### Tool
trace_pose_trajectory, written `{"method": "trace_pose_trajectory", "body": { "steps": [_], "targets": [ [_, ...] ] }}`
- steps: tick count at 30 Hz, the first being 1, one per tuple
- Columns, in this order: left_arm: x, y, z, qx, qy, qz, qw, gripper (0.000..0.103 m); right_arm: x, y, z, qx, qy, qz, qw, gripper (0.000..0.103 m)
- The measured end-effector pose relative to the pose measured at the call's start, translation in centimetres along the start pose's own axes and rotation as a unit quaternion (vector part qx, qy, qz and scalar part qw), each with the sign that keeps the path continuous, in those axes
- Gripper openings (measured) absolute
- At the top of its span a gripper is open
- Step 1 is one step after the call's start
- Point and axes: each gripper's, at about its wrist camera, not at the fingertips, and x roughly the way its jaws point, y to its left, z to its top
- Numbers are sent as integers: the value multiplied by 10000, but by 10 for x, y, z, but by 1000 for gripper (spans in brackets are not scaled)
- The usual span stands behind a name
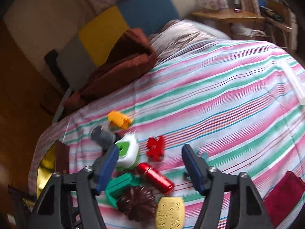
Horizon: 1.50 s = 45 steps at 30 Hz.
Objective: Organize rigid objects
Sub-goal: 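Drop the orange cubes into the gold tray while the right grasps the brown piece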
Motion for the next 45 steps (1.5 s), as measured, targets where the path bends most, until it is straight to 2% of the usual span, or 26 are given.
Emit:
{"method": "trace_pose_trajectory", "body": {
  "steps": [3, 6, 9, 12, 14, 17, 19, 21, 24, 27, 29, 31, 33, 35, 36, 37, 45],
  "targets": [
    [-17, 5, -10, -223, -110, -30, 9997, 20, 8, 14, -6, -310, 227, 162, 9991, 51],
    [-39, 11, -18, -358, -304, 6, 9989, 20, 14, 29, -14, -654, 427, 254, 9966, 44],
    [-59, 29, -24, -640, -456, 84, 9969, 20, 20, 42, -23, -998, 665, 321, 9923, 43],
    [-75, 48, -31, -966, -576, -13, 9937, 20, 26, 53, -33, -1353, 918, 213, 9863, 43],
    [-88, 58, -35, -1076, -652, 212, 9918, 20, 29, 60, -40, -1622, 1004, 123, 9816, 43],
    [-105, 76, -45, -1353, -802, 252, 9872, 20, 29, 64, -44, -1776, 1008, 42, 9789, 41],
    [-111, 87, -51, -1468, -842, 392, 9848, 20, 27, 63, -45, -1831, 1005, -40, 9779, 33],
    [-114, 98, -58, -1593, -827, 522, 9824, 20, 27, 63, -45, -1885, 1007, -108, 9768, 32],
    [-117, 121, -75, -1839, -743, 792, 9769, 20, 29, 63, -44, -1808, 1011, -112, 9782, 34],
    [-119, 147, -93, -2100, -623, 1040, 9702, 20, 32, 58, -44, -1716, 1124, -166, 9786, 46],
    [-117, 161, -101, -2237, -551, 1172, 9660, 20, 32, 60, -45, -1744, 1154, -107, 9778, 46],
    [-115, 173, -107, -2340, -504, 1280, 9625, 20, 32, 62, -47, -1800, 1190, 9, 9764, 60],
    [-112, 188, -113, -2483, -432, 1400, 9575, 20, 34, 66, -51, -1932, 1214, -110, 9735, 60],
    [-107, 207, -119, -2692, -355, 1428, 9518, 20, 36, 71, -57, -2177, 1183, -437, 9678, 46],
    [-105, 214, -120, -2779, -304, 1423, 9495, 20, 36, 73, -58, -2292, 1108, -623, 9650, 30],
    [-104, 222, -122, -2868, -270, 1408, 9472, 20, 35, 72, -58, -2295, 1070, -690, 9649, 24],
    [-87, 292, -111, -3436, -187, 1347, 9292, 20, 36, 73, -55, -2378, 994, -759, 9632, 24]
  ]
}}
